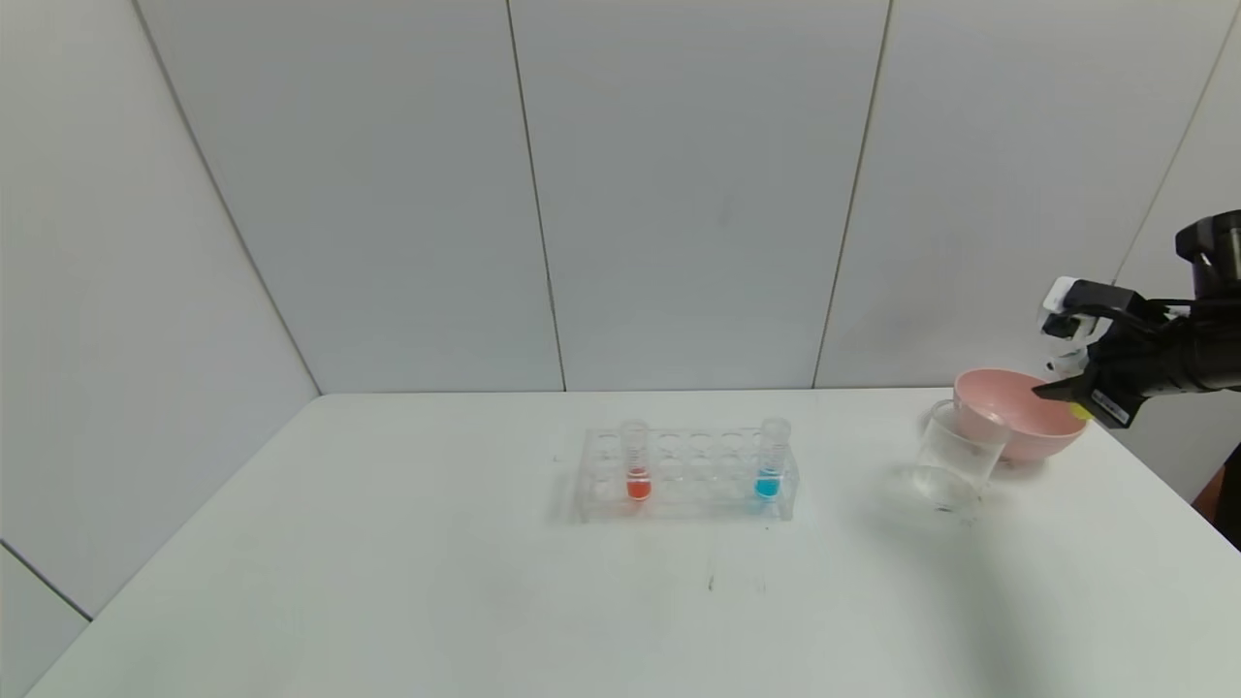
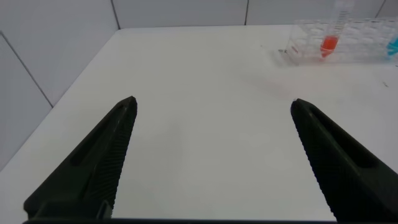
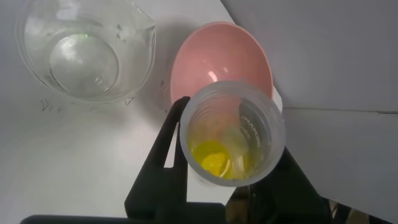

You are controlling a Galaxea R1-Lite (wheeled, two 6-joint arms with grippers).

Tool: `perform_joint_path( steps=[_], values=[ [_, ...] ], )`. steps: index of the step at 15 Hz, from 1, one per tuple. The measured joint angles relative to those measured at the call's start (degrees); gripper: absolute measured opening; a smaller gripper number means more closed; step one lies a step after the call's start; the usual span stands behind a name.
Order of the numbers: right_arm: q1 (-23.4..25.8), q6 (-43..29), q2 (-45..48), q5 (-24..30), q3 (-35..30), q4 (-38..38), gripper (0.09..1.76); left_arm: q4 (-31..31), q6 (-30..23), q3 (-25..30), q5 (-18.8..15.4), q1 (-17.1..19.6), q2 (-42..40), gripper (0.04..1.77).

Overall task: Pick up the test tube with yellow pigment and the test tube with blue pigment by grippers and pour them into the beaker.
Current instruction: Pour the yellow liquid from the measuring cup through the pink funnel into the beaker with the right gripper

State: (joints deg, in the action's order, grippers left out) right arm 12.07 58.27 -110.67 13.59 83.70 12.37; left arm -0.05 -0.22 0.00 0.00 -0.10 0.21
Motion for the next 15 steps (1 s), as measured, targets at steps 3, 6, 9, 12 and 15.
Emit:
perform_joint_path(
  steps=[3, 6, 9, 12, 15],
  values=[
    [-0.6, 3.0, -1.2, -2.3, 2.6, 1.6, 0.59, 0.0, 0.0, 0.0, 0.0, 0.0, 0.0, 1.76],
    [-1.3, 4.6, -2.2, -3.3, 7.6, 8.3, 0.59, 0.0, 0.0, 0.0, 0.0, 0.0, 0.0, 1.76],
    [-2.3, 8.1, -3.2, -6.7, 13.8, 15.5, 0.59, 0.0, 0.0, 0.0, 0.0, 0.0, 0.0, 1.76],
    [-3.3, 10.0, -4.5, -10.0, 19.3, 21.2, 0.59, 0.0, 0.0, 0.0, 0.0, 0.0, 0.0, 1.76],
    [-4.3, 11.3, -6.1, -12.7, 24.1, 24.9, 0.59, 0.0, 0.0, 0.0, 0.0, 0.0, 0.0, 1.76]
  ],
)
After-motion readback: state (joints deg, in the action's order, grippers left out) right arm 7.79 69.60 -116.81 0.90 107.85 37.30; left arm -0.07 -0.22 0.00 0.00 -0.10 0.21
